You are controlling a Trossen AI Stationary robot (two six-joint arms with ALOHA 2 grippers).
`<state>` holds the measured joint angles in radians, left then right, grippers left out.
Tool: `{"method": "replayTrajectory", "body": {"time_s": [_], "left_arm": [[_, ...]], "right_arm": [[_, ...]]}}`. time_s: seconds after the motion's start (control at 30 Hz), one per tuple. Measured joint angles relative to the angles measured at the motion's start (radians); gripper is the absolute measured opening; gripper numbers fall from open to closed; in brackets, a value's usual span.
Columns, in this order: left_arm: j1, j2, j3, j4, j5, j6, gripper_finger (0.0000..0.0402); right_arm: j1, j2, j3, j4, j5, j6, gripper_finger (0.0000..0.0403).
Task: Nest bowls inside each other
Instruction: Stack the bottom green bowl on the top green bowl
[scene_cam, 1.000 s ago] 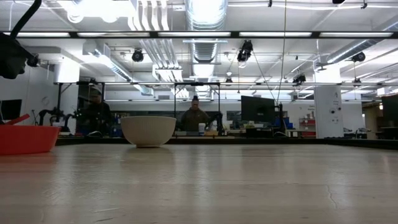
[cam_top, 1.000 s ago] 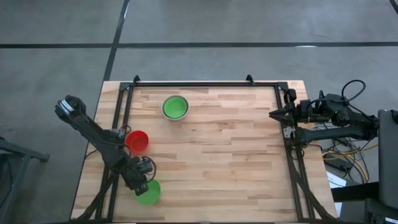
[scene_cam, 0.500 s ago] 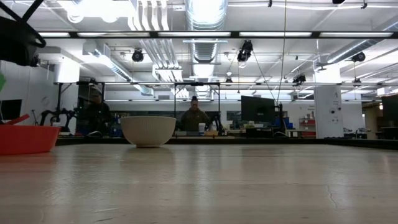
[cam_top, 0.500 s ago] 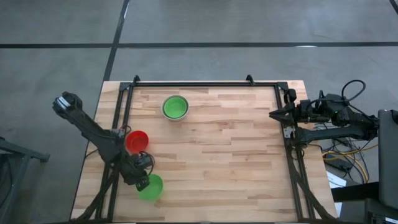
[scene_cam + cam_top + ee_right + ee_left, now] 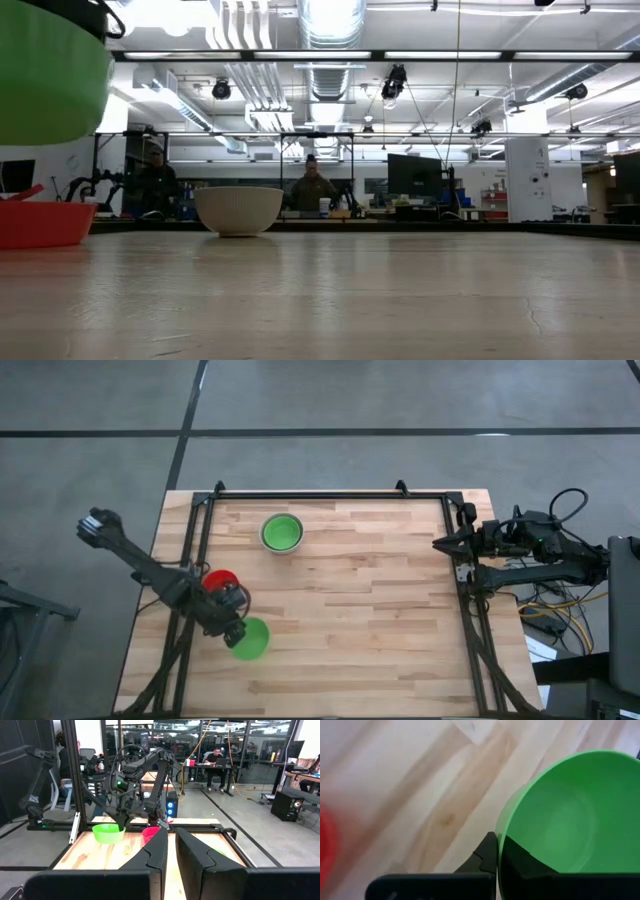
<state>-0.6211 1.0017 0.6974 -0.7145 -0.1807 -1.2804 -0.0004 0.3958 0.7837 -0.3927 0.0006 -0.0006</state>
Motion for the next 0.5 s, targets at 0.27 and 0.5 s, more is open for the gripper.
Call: {"method": "replayTrajectory", "body": {"time_s": [0.27,0.5], "left_arm": [[0.126,-0.025,0.075,-0.099,-0.001,0.1,0.0003],[0.2,-0.027,0.109,-0.159,0.006,0.183,0.0003]], "right_arm": [[0.0,0.0,0.0,0.0,0.0,0.0,0.0034],[0.0,0.0,0.0,0.0,0.0,0.0,0.0034]]}}
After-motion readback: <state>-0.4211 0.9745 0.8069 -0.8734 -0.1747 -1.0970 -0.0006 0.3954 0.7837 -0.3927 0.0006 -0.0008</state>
